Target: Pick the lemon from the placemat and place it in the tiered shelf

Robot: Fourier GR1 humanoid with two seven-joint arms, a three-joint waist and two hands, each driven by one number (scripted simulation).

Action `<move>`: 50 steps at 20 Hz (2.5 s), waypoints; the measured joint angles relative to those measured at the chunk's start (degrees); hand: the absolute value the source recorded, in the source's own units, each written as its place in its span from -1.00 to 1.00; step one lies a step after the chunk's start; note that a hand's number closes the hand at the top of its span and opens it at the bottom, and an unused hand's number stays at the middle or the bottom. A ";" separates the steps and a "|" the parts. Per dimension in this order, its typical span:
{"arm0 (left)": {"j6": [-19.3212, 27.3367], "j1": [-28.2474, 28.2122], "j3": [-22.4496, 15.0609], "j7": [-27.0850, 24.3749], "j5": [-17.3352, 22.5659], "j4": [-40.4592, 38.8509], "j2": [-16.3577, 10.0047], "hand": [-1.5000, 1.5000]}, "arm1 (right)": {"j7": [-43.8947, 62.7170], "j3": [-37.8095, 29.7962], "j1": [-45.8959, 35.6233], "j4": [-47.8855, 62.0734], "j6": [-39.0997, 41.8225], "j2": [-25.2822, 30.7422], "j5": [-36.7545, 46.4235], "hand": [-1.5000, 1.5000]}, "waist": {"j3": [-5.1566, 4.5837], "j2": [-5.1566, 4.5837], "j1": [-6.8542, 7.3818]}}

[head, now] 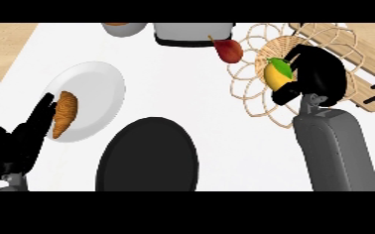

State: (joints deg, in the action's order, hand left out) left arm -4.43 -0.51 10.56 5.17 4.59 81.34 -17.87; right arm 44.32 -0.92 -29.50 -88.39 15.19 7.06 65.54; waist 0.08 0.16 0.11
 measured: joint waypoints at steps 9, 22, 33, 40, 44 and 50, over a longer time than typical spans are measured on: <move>0.15 -1.33 -0.06 0.93 -0.28 2.12 0.76 0.00 | 8.78 -5.93 -4.57 -19.93 5.02 -3.00 -6.49 1.00 | -0.01 0.25 -0.47; -0.23 0.13 0.76 1.36 -0.89 0.99 1.06 0.00 | 12.45 -11.27 -21.08 -25.64 11.40 3.68 -5.18 1.00 | -0.07 0.12 -0.11; -1.06 -1.48 0.97 0.55 -1.12 1.79 1.42 0.00 | 8.63 -16.62 -30.05 -12.65 17.95 14.20 -2.78 1.00 | -0.05 0.04 0.18; -0.31 0.54 0.83 2.08 -1.72 1.89 2.01 0.00 | 5.75 -18.48 -31.24 -1.91 16.10 20.21 -0.71 1.00 | -0.01 -0.14 0.31; -0.95 0.07 1.24 0.43 -1.85 0.89 2.07 0.00 | 3.80 -18.21 -30.55 4.16 12.09 22.13 0.73 1.00 | 0.02 -0.17 0.46; -2.07 0.91 1.95 1.05 -1.32 0.53 1.48 0.00 | -0.74 -20.69 -29.67 13.20 4.15 25.28 -0.02 1.00 | 0.01 -0.22 0.55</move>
State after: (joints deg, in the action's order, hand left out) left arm -6.50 0.40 12.51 6.22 3.27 81.88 -16.39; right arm 43.58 -21.61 -59.17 -75.19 19.34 32.34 65.53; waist 0.10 -0.06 0.66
